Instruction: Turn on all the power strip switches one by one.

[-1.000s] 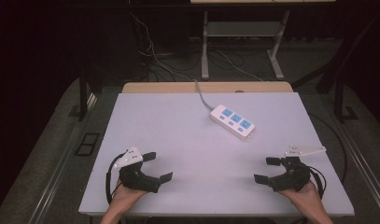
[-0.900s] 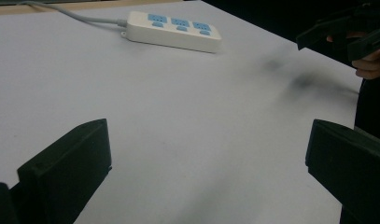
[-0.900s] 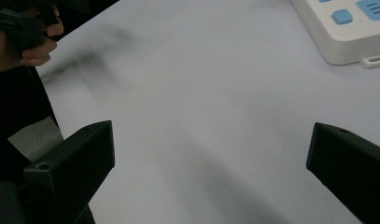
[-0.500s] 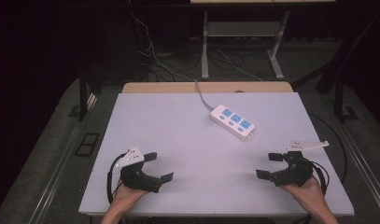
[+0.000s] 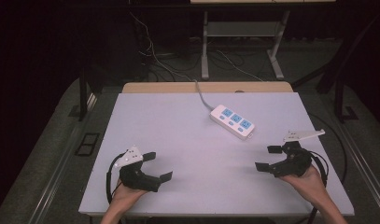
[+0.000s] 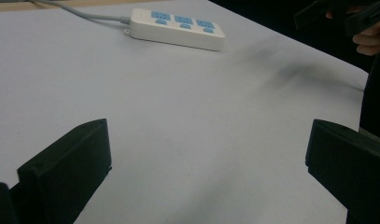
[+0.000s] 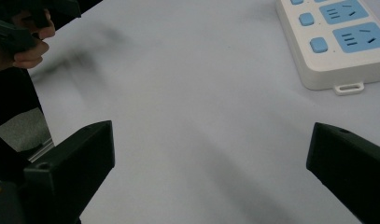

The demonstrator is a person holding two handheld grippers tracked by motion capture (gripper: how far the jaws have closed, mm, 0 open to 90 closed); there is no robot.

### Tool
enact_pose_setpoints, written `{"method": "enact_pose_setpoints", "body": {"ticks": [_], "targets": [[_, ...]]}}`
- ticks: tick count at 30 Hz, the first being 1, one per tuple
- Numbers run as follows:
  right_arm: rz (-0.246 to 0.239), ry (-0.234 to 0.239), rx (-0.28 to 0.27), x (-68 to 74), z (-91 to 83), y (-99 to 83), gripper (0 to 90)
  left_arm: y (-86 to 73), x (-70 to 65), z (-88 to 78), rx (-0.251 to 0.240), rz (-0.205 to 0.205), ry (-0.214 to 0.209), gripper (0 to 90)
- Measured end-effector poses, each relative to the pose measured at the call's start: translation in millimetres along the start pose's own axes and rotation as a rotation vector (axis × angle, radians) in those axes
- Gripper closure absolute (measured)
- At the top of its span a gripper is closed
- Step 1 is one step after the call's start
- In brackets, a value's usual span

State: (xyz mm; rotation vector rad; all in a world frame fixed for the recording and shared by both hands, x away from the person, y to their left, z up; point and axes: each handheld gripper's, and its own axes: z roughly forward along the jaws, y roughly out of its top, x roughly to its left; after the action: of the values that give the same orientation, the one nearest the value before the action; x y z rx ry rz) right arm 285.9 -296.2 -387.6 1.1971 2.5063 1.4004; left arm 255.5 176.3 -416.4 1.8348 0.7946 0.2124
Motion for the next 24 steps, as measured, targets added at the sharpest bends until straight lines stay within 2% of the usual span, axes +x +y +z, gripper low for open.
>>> {"method": "enact_pose_setpoints", "body": {"ticks": [12, 24], "targets": [[-0.011, -0.007, 0.034, -8.6, -2.5, 16.2, 0.8, -0.4, 0.9, 0.0, 0.002, -0.005, -0.003, 0.0], [-0.046, -0.030, 0.078, -17.0, -3.8, 43.4, 0.8, -0.4, 2.3, -0.7, -0.002, -0.009, 0.001, 0.0]]}}
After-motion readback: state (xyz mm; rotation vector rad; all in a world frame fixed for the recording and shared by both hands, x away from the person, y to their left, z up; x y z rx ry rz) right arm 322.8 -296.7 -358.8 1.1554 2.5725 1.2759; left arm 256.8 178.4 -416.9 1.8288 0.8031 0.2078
